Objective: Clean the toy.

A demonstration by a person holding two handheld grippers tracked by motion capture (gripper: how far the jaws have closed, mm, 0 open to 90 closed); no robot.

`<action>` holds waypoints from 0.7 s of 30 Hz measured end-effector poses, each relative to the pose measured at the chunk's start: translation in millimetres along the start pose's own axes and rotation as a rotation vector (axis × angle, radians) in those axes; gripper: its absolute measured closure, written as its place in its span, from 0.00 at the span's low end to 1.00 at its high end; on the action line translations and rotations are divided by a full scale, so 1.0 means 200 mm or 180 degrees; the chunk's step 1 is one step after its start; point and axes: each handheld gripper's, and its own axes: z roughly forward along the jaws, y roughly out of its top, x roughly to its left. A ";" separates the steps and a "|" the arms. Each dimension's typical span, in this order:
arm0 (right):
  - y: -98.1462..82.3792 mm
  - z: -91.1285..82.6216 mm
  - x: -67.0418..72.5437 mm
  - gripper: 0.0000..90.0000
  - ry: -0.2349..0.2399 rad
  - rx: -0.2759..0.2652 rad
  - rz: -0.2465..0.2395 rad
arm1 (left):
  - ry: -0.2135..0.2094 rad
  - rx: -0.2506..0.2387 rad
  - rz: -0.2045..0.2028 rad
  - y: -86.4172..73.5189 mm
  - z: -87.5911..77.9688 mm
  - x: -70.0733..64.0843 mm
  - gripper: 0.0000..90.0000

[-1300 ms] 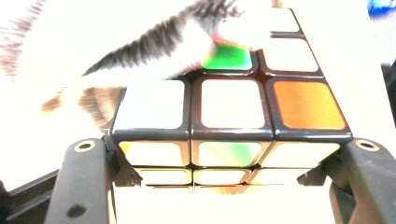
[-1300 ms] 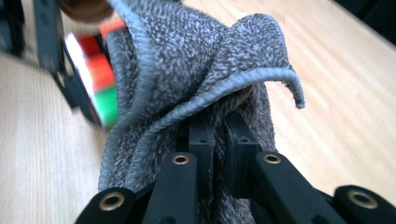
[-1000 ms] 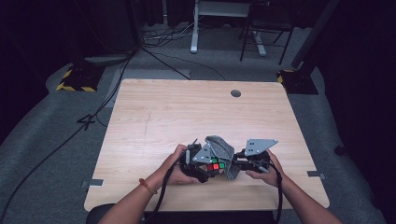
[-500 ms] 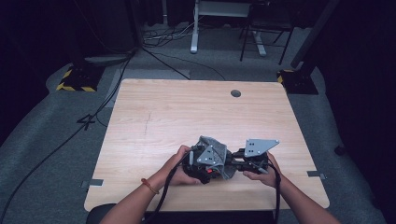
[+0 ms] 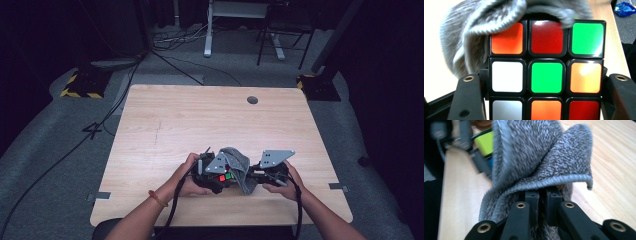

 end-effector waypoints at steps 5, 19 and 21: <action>0.06 -0.03 0.06 0.92 0.0127 -0.0207 -0.0139 | 0.0027 0.0129 0.0042 0.00 0.03 -0.01 0.37; 0.04 0.03 -0.01 0.93 -0.0254 -0.0030 -0.0095 | -0.0024 0.0024 0.0070 0.00 0.00 -0.01 0.37; 0.02 0.03 -0.01 0.93 -0.0154 0.0025 -0.0110 | -0.0031 0.0004 0.0089 0.00 -0.01 0.00 0.37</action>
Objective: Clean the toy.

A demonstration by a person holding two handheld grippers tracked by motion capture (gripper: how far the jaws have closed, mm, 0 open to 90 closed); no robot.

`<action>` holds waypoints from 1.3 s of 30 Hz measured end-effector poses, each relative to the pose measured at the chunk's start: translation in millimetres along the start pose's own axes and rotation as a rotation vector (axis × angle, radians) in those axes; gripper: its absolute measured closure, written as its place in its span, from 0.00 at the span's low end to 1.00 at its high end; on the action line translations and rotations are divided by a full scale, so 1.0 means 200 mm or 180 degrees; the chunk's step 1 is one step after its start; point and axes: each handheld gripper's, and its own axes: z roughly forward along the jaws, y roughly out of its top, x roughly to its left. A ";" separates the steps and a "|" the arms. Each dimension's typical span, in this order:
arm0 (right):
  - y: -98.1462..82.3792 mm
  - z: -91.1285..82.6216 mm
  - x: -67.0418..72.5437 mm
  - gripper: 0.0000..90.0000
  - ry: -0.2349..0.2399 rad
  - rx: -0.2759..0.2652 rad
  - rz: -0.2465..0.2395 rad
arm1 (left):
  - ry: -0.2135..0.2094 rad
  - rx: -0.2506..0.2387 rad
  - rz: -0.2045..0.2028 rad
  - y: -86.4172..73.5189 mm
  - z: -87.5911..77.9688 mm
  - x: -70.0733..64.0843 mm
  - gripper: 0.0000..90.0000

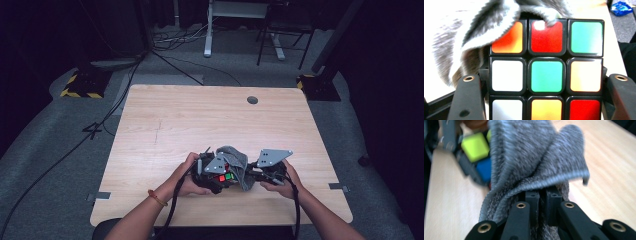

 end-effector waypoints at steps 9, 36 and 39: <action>0.03 -0.04 0.06 0.93 0.0207 -0.0166 -0.0181 | 0.0026 0.0046 -0.0072 -0.02 0.00 0.02 0.37; 0.03 -0.07 0.04 0.93 0.0050 -0.0136 -0.0199 | 0.0039 -0.0019 0.0028 0.01 -0.03 0.01 0.37; 0.05 -0.09 0.07 0.93 0.0149 -0.0157 -0.0264 | 0.0020 0.0067 0.0026 0.01 0.00 0.00 0.37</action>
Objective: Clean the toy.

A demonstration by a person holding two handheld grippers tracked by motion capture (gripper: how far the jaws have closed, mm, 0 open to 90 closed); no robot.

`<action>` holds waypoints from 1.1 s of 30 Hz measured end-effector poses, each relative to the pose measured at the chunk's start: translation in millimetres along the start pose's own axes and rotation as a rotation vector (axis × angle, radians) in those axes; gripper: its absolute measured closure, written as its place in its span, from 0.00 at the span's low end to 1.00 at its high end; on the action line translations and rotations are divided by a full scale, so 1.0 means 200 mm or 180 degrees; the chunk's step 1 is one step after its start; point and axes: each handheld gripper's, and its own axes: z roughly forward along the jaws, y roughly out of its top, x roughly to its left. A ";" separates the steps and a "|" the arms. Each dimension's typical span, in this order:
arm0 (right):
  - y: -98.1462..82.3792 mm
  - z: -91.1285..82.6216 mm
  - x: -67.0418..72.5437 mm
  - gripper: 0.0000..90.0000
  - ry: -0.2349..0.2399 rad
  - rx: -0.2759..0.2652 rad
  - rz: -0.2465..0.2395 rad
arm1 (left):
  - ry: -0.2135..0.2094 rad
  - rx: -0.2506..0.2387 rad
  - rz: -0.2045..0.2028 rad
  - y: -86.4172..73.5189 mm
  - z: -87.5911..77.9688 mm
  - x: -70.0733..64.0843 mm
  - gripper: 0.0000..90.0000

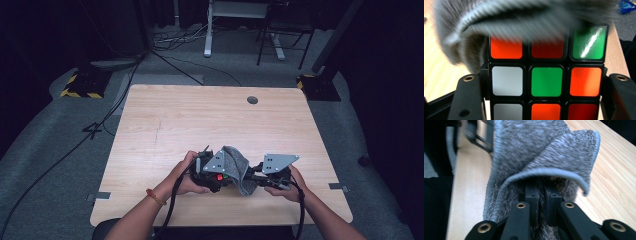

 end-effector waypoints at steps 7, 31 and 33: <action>0.05 0.02 0.02 0.92 -0.0154 -0.0146 0.0006 | -0.0095 0.0099 0.0063 0.02 0.06 -0.05 0.37; 0.04 0.04 0.03 0.92 -0.0220 -0.0057 -0.0005 | 0.0000 0.0078 0.0009 0.00 0.04 -0.03 0.37; 0.01 0.05 -0.01 0.92 -0.0335 0.0031 0.0060 | 0.0005 0.0026 0.0030 0.01 0.02 -0.04 0.37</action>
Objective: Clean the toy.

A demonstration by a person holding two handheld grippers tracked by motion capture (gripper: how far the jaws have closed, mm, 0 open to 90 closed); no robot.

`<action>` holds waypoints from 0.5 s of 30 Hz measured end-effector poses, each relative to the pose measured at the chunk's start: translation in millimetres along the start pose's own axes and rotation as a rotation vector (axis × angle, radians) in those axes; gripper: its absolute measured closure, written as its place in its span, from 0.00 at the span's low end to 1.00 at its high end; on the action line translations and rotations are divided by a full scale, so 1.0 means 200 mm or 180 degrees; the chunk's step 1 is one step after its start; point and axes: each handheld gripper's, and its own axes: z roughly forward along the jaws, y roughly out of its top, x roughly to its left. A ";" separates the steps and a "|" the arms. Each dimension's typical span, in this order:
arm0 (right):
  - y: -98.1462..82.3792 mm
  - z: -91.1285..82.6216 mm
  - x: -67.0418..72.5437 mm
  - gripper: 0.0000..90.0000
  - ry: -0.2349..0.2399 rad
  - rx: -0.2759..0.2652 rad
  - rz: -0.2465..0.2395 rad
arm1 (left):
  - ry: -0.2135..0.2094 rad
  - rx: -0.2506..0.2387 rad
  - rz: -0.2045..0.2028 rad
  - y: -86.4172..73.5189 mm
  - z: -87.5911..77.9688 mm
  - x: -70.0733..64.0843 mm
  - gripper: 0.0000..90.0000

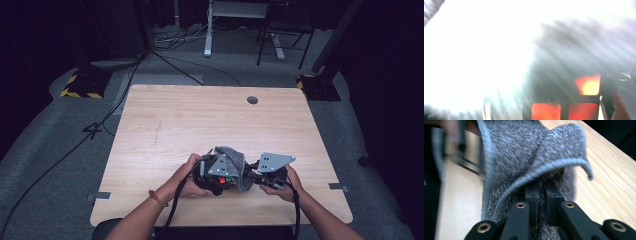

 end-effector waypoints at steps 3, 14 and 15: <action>-0.09 0.03 -0.06 0.92 -0.0011 0.0133 0.0237 | 0.0005 -0.0118 0.0011 0.01 -0.03 0.00 0.37; -0.12 0.04 -0.07 0.92 0.0495 -0.0197 0.0493 | -0.0048 -0.0208 0.0032 0.00 -0.03 0.00 0.37; -0.12 0.04 -0.07 0.92 0.0495 -0.0197 0.0493 | -0.0056 -0.0214 0.0045 0.00 -0.03 -0.01 0.37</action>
